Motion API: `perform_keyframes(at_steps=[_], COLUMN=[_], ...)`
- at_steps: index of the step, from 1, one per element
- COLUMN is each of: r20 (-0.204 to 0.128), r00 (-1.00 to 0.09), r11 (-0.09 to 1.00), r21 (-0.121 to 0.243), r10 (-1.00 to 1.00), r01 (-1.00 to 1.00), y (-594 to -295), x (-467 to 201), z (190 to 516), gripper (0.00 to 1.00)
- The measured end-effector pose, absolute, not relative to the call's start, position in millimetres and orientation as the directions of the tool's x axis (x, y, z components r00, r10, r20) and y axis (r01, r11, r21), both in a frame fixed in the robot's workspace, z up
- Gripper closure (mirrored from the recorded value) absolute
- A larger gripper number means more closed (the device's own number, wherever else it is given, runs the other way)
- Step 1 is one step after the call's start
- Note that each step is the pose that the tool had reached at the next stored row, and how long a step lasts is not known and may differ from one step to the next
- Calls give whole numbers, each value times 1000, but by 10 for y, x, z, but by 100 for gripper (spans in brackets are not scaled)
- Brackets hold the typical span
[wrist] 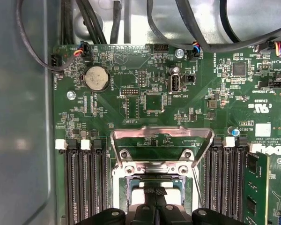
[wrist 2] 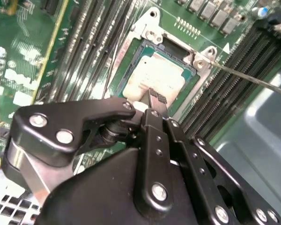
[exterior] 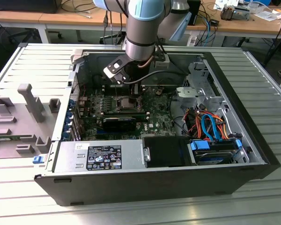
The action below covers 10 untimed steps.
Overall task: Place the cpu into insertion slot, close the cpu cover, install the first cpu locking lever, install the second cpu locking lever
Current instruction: 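Place the cpu into insertion slot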
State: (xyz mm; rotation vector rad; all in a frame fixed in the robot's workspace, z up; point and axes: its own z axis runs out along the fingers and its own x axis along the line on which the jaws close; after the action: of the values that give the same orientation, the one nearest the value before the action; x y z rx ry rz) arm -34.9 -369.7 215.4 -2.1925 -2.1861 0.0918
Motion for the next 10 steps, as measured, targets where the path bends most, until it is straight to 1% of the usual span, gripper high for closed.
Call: perform_keyframes(at_steps=[2,4,7,10], r20=[-11,-11,-11,-11], r00=[3,3,3,-3], r11=[-4,-4,-4,3], r21=[-73,-73,-73,-73], r10=[1000,1000,1000,1000], r01=[997,997,997,997], y=[-3697,-3697,-3698,-3699], x=[-349,-349,-349,-350], z=[2223,2414,2569,2648], gripper=[89,89,89,89])
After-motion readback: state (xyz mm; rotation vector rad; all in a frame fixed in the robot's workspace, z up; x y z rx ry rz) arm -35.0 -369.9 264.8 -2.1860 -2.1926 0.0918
